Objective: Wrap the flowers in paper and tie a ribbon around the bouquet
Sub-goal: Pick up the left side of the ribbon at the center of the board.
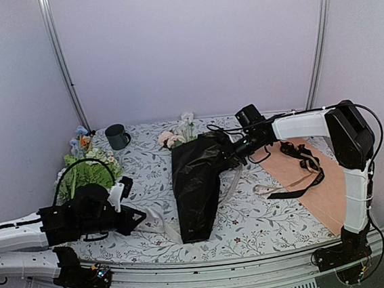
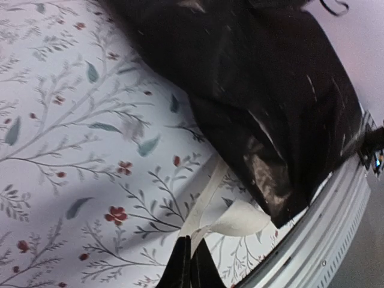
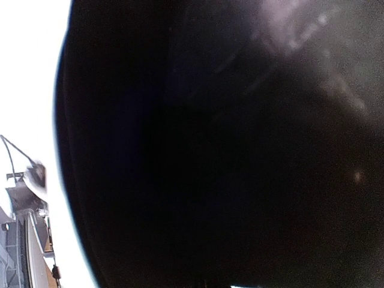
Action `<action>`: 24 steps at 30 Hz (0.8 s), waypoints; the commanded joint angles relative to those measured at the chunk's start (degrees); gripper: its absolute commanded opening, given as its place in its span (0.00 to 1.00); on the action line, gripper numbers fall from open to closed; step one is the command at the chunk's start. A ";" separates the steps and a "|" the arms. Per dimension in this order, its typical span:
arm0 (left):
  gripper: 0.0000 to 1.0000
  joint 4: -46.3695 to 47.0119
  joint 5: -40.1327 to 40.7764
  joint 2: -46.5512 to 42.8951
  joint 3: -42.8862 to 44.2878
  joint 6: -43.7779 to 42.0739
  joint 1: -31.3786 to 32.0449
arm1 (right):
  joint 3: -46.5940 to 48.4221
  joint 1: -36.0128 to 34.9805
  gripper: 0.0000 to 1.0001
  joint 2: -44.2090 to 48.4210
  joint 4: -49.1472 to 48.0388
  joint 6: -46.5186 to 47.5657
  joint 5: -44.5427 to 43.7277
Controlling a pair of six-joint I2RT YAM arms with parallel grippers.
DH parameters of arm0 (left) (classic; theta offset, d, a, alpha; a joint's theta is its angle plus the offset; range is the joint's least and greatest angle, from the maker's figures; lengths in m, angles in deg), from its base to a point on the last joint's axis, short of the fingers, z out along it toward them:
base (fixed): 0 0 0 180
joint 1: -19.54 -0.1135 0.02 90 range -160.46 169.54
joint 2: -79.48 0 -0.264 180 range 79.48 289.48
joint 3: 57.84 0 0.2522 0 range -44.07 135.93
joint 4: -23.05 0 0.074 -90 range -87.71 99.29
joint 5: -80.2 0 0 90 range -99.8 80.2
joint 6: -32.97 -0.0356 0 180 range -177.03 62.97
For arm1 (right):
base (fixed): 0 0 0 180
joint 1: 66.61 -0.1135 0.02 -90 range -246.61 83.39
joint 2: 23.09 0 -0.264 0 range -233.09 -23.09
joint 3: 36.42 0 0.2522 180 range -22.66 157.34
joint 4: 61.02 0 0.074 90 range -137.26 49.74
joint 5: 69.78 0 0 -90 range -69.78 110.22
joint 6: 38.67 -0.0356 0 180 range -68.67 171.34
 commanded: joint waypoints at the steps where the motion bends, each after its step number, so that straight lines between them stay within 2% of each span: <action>1: 0.00 -4.89 8.61 -3.20 4.11 -1.76 -8.35 | 0.41 0.23 0.00 2.35 3.31 4.38 2.11; 6: 0.00 -1.70 10.23 1.42 12.89 -8.63 -16.03 | -1.57 -0.13 0.00 1.63 3.55 6.00 3.14; 11: 0.00 3.43 8.21 8.42 23.17 -17.75 -16.69 | -2.24 -0.91 0.00 -0.68 4.15 8.12 3.73; 13: 0.00 5.42 4.86 10.60 26.19 -21.45 -16.68 | -2.68 -0.91 0.00 -1.34 3.81 8.68 3.38; 18: 0.00 10.94 -4.49 17.95 28.94 -22.90 -16.66 | -0.98 -0.83 0.00 -4.36 3.00 9.07 3.06; 24: 0.00 14.42 -6.81 25.12 29.19 -20.93 -16.66 | 2.32 -0.48 0.00 -6.01 2.52 8.79 1.50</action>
